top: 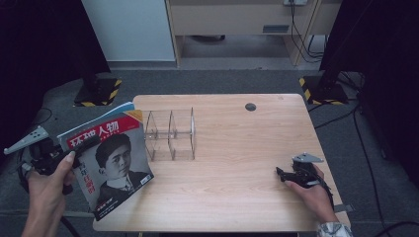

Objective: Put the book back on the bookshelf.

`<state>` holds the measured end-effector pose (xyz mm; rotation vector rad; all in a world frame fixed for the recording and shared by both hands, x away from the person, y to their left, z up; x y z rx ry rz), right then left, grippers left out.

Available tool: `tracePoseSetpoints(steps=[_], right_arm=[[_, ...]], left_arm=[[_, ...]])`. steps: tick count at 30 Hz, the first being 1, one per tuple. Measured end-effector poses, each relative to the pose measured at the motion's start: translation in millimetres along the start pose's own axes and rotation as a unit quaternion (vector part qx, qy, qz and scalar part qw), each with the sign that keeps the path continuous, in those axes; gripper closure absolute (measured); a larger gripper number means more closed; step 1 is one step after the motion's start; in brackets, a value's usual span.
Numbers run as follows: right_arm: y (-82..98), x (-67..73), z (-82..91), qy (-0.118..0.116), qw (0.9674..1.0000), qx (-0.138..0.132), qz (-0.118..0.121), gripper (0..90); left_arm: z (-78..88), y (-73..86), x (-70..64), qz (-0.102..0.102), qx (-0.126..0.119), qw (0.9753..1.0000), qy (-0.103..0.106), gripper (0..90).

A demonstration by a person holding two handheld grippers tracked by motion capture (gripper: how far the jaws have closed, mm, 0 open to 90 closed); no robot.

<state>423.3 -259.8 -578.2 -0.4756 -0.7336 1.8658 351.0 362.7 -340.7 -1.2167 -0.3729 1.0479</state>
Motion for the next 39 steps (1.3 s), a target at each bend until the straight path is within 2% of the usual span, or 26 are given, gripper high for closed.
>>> tracePoseSetpoints(steps=[9, 23, 39], right_arm=[[0.0, 0.0, 0.0, 0.000, 1.0000, 0.000, 0.000, 22.3], [0.0, 0.1, 0.0, 0.000, 1.0000, 0.000, 0.000, 22.4], [0.0, 0.0, 0.1, 0.000, 1.0000, 0.000, 0.000, 22.4]], left_arm=[[2.2, -2.2, 10.3, 0.009, -0.006, 0.9998, -0.016, 86.4], [-10.8, -9.7, 18.5, 0.008, -0.008, 0.9992, -0.039, 86.4], [-22.9, -17.8, 20.9, 0.004, -0.014, 0.9987, -0.049, 86.4]])
Point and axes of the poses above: each handheld gripper's, and its own axes: z roughly backward along the jaws, y roughly out of its underside, x roughly to its left, the point moved 6 cm from there along -z, roughly forward along the jaws, and after that the axes turned 5 degrees about x, right-handed, at the moved point
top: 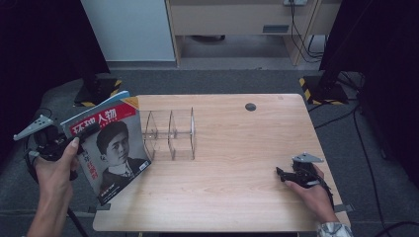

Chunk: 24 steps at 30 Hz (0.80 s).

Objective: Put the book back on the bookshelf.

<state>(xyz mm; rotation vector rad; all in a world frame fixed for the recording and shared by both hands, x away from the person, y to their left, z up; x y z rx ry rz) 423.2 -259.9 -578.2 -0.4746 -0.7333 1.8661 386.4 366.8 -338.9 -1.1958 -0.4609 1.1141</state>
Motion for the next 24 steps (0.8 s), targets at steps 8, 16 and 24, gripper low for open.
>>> tracePoseSetpoints(steps=[8, 16, 24], right_arm=[[0.0, 0.0, 0.0, 0.000, 1.0000, 0.000, 0.000, 22.4], [0.2, 0.2, 0.2, 0.000, 1.0000, 0.001, 0.000, 22.4], [0.0, 0.0, 0.0, 0.000, 1.0000, 0.000, 0.000, 22.4]], left_arm=[[-2.9, -0.2, 5.2, 0.003, -0.002, 1.0000, -0.009, 86.4], [-9.0, -3.9, 7.7, 0.004, -0.011, 0.9998, -0.018, 86.4], [-11.5, -6.7, 10.4, 0.005, -0.016, 0.9995, -0.026, 86.4]])
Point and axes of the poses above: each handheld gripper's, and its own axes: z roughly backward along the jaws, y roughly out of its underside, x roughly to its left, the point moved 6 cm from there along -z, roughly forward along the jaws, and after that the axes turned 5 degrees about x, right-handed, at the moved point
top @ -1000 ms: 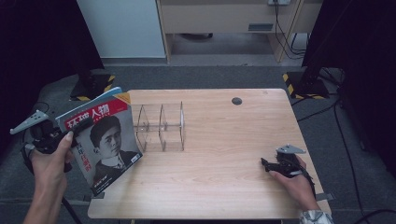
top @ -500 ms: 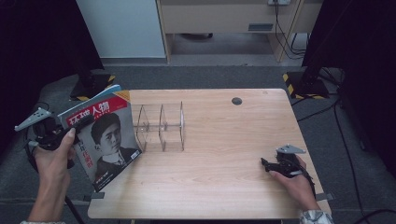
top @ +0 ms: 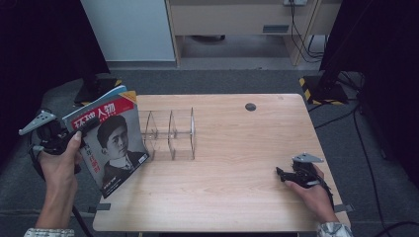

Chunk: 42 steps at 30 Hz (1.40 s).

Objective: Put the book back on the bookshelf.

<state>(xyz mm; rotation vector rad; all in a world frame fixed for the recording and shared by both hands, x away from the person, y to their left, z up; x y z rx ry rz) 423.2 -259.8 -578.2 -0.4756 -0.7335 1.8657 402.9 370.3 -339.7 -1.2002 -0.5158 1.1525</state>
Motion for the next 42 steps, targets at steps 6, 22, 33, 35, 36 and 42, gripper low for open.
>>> tracePoseSetpoints(steps=[6, 22, 33, 35, 36, 42], right_arm=[[0.0, 0.0, 0.0, 0.000, 1.0000, 0.000, 0.000, 22.4], [0.1, 0.1, 0.2, 0.000, 1.0000, 0.001, 0.000, 22.4], [0.2, 0.2, 0.3, -0.001, 1.0000, 0.001, 0.000, 22.4], [0.2, 0.1, 0.3, 0.000, 1.0000, 0.001, 0.001, 22.4], [0.2, 0.1, 0.3, -0.001, 1.0000, 0.001, 0.000, 22.4], [0.2, 0.1, 0.3, 0.000, 1.0000, 0.001, 0.001, 22.4]], left_arm=[[-5.1, -0.3, 4.3, 0.003, -0.007, 0.9999, -0.008, 86.4], [-21.7, 1.6, 7.8, 0.004, -0.025, 0.9993, -0.027, 86.4], [-33.1, 2.0, 5.0, 0.005, -0.043, 0.9982, -0.041, 86.4], [-33.9, 2.4, 5.0, 0.004, -0.044, 0.9981, -0.042, 86.4], [-36.1, 3.4, 4.4, 0.004, -0.043, 0.9981, -0.044, 86.4], [-37.6, 4.0, 2.9, -0.004, -0.042, 0.9979, -0.048, 86.4]])
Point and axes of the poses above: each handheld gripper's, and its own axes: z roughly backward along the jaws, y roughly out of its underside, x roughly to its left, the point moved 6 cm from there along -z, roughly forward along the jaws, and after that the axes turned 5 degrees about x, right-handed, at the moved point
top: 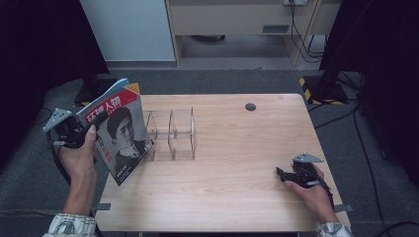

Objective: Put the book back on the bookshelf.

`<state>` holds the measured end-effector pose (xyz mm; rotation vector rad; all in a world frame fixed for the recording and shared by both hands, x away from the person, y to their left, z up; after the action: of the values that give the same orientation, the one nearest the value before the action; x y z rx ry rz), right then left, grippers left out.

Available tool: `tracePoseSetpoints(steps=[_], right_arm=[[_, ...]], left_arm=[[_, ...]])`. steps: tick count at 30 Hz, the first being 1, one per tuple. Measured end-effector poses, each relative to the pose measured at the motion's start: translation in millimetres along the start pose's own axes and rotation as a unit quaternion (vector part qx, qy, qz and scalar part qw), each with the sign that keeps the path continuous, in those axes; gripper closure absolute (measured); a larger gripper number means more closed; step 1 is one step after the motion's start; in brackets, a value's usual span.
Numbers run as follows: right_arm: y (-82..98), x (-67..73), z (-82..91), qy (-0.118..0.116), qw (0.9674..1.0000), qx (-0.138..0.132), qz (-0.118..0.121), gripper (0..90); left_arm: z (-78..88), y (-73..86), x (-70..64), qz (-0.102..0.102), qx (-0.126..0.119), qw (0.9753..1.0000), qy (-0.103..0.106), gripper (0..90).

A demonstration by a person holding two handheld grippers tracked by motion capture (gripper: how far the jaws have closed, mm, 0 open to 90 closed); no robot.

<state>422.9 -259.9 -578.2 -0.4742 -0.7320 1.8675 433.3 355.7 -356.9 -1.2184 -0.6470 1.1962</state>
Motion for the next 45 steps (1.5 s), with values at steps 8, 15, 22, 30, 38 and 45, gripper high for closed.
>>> tracePoseSetpoints(steps=[8, 15, 22, 30, 38, 45], right_arm=[[0.0, -0.2, 0.0, 0.000, 1.0000, 0.000, 0.001, 22.4], [-0.1, -0.1, 0.0, 0.000, 1.0000, 0.000, 0.001, 22.4], [0.0, 0.0, 0.0, 0.000, 1.0000, 0.000, 0.000, 22.4], [0.2, 0.0, 0.2, 0.000, 1.0000, 0.000, 0.001, 22.4], [0.2, 0.0, 0.2, 0.000, 1.0000, 0.000, 0.000, 22.4], [0.1, 0.0, 0.2, 0.000, 1.0000, 0.000, 0.001, 22.4]], left_arm=[[-3.0, 1.0, 1.0, 0.001, -0.004, 1.0000, -0.005, 86.4], [-6.3, 3.1, -1.3, -0.004, -0.008, 0.9999, -0.005, 86.4], [-8.0, 4.6, -2.7, -0.007, -0.010, 0.9999, -0.010, 86.4], [-8.2, 1.7, -3.3, -0.006, -0.016, 0.9998, -0.012, 86.4], [-8.9, 0.6, -2.9, -0.005, -0.019, 0.9997, -0.017, 86.4], [-12.0, 0.8, -3.7, -0.009, -0.021, 0.9994, -0.025, 86.4]])
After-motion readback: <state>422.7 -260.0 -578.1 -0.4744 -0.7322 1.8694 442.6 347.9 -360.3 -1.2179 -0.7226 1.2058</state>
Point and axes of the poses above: each handheld gripper's, and its own axes: z roughly backward along the jaws, y roughly out of its underside, x roughly to its left, the point moved 6 cm from there along -z, roughly forward along the jaws, and after that the axes turned 5 degrees about x, right-handed, at the moved point
